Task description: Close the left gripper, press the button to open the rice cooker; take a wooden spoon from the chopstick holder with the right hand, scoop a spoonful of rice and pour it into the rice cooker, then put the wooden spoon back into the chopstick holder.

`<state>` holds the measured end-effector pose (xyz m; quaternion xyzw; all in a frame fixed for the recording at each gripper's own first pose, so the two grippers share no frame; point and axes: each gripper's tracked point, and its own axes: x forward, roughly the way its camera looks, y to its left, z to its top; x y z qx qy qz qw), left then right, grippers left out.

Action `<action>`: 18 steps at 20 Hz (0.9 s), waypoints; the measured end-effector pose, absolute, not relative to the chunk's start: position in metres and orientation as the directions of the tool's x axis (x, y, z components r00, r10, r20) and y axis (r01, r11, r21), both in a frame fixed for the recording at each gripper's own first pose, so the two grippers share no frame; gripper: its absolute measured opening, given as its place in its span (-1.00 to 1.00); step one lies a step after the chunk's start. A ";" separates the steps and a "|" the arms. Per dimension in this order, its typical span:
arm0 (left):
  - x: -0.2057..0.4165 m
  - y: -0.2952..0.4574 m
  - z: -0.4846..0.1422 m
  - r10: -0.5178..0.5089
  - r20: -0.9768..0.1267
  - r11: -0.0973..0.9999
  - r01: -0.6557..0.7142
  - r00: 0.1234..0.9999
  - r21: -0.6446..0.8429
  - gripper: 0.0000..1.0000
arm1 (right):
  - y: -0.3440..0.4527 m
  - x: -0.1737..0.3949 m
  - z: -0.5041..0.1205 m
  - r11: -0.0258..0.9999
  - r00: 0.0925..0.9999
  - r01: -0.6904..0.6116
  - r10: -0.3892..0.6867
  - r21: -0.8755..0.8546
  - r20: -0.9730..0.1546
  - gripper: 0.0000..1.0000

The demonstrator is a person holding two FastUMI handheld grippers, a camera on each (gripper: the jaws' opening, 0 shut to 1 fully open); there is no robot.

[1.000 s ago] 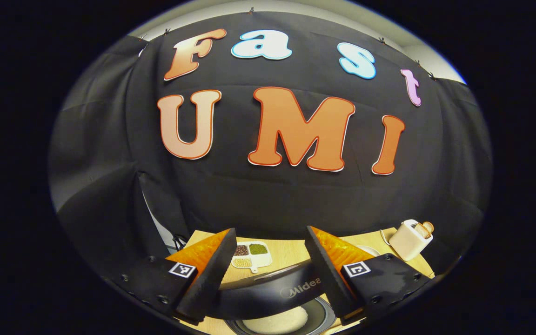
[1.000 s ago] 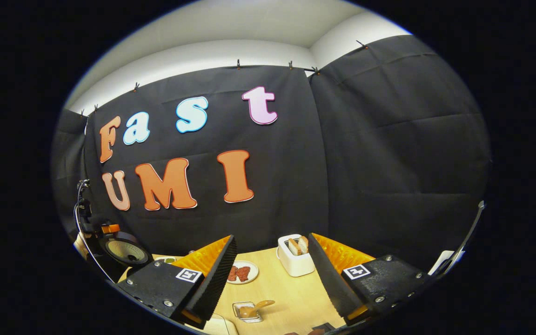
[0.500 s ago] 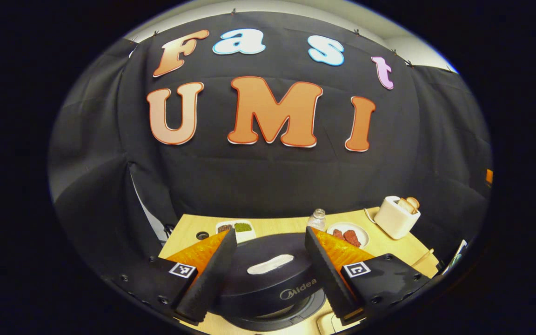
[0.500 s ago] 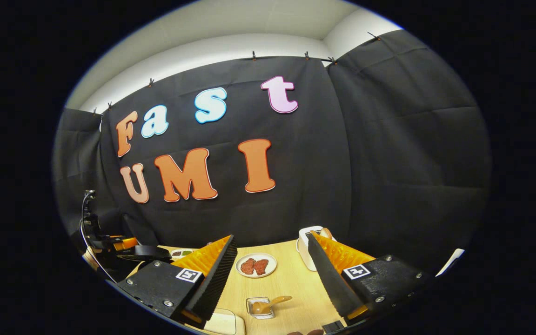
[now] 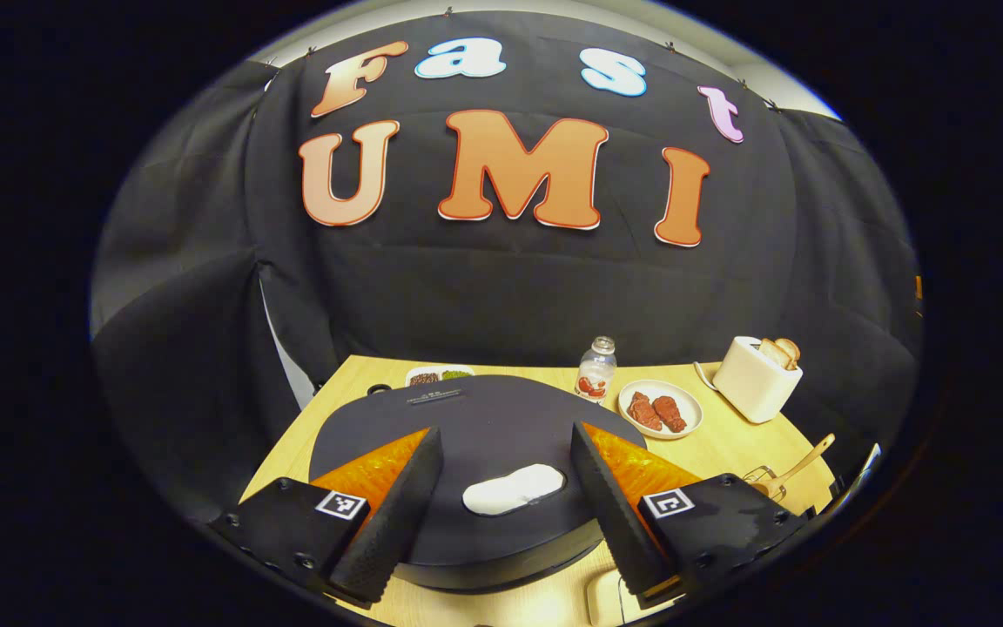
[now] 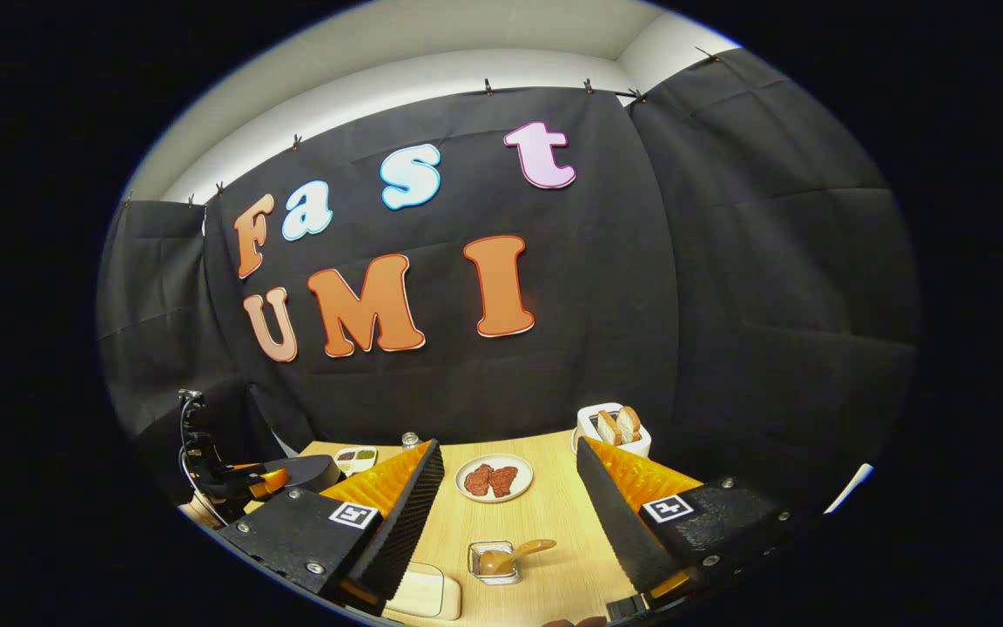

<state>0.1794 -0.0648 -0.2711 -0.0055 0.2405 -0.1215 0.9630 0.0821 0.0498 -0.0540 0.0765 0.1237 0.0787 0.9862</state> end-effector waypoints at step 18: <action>0.171 -0.075 -0.318 -0.196 -0.461 0.963 0.258 0.865 0.074 1.00 | 0.035 0.076 -0.082 0.979 0.935 -0.109 0.160 0.175 -0.316 0.89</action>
